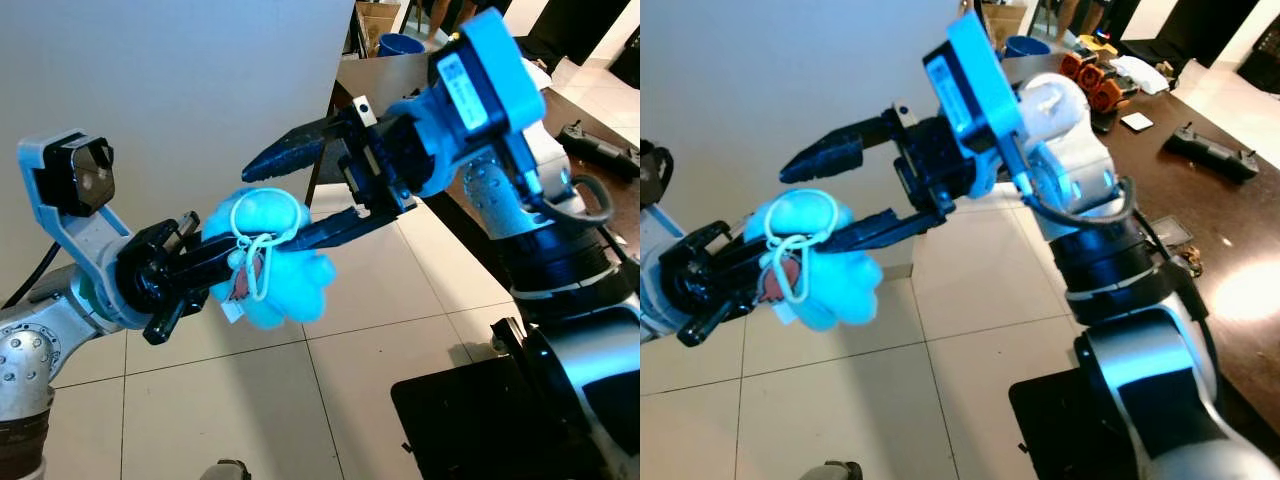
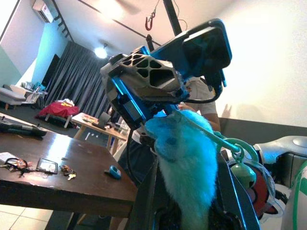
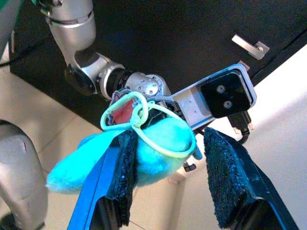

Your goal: Hang keys on a hook

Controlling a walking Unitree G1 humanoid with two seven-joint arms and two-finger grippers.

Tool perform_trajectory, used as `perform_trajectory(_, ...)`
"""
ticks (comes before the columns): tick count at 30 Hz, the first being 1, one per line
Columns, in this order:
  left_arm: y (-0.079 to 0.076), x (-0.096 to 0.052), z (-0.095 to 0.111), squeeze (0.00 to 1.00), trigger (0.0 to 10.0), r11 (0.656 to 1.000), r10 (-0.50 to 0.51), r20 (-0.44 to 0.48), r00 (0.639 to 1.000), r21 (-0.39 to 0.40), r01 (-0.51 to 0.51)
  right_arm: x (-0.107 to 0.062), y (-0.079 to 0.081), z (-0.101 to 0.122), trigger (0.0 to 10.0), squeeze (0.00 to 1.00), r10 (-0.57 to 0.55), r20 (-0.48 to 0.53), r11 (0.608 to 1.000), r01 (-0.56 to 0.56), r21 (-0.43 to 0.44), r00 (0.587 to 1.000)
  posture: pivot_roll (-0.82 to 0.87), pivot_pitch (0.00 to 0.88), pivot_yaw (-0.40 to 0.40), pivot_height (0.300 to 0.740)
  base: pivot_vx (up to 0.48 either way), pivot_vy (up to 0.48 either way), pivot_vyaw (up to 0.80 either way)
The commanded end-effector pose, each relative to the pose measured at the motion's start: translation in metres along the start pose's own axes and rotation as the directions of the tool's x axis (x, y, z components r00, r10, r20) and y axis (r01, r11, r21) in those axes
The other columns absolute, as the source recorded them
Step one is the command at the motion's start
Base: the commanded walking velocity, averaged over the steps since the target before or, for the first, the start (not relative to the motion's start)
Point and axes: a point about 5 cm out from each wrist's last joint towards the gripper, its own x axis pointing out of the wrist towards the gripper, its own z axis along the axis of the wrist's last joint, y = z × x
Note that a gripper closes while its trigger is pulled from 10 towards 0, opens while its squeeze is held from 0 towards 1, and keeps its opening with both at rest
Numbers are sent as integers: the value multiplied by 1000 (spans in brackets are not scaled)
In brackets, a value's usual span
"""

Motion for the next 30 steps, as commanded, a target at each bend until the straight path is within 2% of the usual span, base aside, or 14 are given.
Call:
perform_trajectory(1,-13,21,-15,0,10000,987,-150,-72,986,-61,146,1,-3,-1,10000,0,25,-61,1000,-26,-12,998,247,30,-69,740,0,0,0)
perform_trajectory(2,-13,21,-15,0,10000,987,-150,-72,986,-61,146,1,-3,-1,10000,0,25,-61,1000,-26,-12,998,247,30,-69,740,0,0,0)
perform_trajectory(3,-13,21,-15,0,10000,987,-150,-71,986,-61,145,1,-3,0,3569,0,27,-67,999,-29,-18,997,248,31,-70,740,0,0,0)
perform_trajectory(4,-13,21,-15,0,10000,987,-150,-71,986,-61,145,1,-3,0,3569,0,27,-67,999,-29,-18,997,248,31,-70,740,0,0,0)
perform_trajectory(5,-14,21,-15,0,10000,988,-149,-70,986,-61,145,1,-3,0,0,0,30,-72,999,-31,-20,997,247,32,-70,740,0,0,0)
perform_trajectory(13,-14,22,-14,0,10000,988,-147,-65,987,-58,144,-1,-4,1,0,0,20,-80,1000,-22,-22,997,247,33,-71,740,0,0,0)
perform_trajectory(21,-13,21,-14,0,10000,989,-140,-60,988,-45,138,-5,-9,-1,0,0,-84,-57,996,83,-14,995,247,34,-73,740,0,0,0)
perform_trajectory(26,-12,17,-13,0,10000,993,-121,-54,991,-9,121,-9,-12,-1,0,0,-183,-26,983,183,3,983,244,31,-71,740,0,0,0)
perform_trajectory(28,-12,15,-13,0,10000,994,-108,-53,993,9,109,-12,-18,-1,0,0,-291,15,956,290,34,957,242,32,-70,740,0,0,0)
perform_trajectory(29,-11,15,-14,0,10000,995,-98,-54,994,24,99,-15,-23,-1,0,0,-374,48,926,371,71,926,242,31,-72,740,0,0,0)
perform_trajectory(30,-11,15,-14,0,10000,995,-98,-54,994,24,99,-15,-23,-1,0,0,-374,48,926,371,71,926,242,31,-72,740,0,0,0)
